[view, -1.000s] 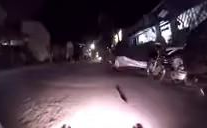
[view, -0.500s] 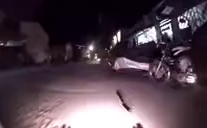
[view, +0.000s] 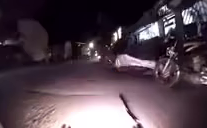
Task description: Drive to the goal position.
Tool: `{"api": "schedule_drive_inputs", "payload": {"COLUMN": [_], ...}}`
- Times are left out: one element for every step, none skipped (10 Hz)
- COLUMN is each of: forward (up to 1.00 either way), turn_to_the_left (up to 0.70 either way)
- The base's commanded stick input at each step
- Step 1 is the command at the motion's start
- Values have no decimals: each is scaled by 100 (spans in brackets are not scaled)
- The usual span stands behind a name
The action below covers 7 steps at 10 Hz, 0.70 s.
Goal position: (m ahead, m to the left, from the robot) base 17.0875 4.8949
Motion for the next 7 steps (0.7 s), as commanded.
{"api": "schedule_drive_inputs", "payload": {"forward": [56, 56, 56, 56, 56, 56, 56], "turn_to_the_left": [0, 0, 0, 0, 0, 0, 0]}}
